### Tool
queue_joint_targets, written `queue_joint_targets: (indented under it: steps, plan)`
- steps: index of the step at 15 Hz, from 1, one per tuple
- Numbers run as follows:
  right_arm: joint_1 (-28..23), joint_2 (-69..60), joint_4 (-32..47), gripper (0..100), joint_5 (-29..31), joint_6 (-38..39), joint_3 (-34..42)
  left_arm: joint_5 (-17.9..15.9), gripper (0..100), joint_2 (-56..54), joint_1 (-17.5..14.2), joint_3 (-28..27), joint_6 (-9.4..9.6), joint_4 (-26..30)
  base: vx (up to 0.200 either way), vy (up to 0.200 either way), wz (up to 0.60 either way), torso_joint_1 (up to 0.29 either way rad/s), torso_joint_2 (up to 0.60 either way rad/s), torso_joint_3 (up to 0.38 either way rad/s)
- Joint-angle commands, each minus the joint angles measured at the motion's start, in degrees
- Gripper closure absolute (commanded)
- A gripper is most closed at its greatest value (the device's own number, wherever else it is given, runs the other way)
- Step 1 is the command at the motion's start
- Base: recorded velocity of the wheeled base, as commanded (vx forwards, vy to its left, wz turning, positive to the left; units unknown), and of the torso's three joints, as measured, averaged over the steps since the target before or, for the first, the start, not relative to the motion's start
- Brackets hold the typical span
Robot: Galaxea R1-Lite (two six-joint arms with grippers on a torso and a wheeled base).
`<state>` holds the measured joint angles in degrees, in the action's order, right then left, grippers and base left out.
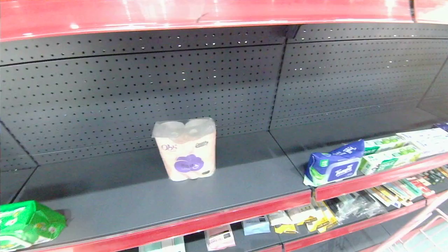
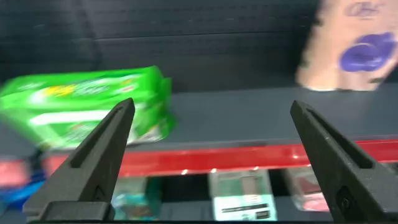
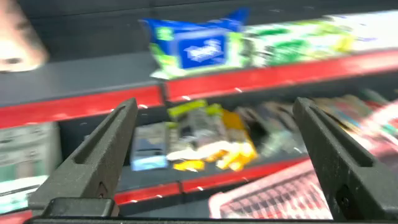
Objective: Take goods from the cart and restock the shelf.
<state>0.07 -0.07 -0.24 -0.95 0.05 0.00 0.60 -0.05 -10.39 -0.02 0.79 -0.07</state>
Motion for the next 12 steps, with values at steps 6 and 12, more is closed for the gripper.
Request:
queue_joint_targets:
  steps: [6,12]
  plan:
    - [0.01,0.07,-0.02,0,-0.37,0.04,0.0,0.02,0,0.05,-0.07,0.02,0.0,-0.01,0.0,0.0,-0.6,0.002,0.0,0.004]
    - [0.01,0.07,-0.02,0,-1.07,0.04,0.0,0.02,0,0.05,0.02,0.02,0.0,-0.01,0.0,0.0,-0.6,0.002,0.0,0.001]
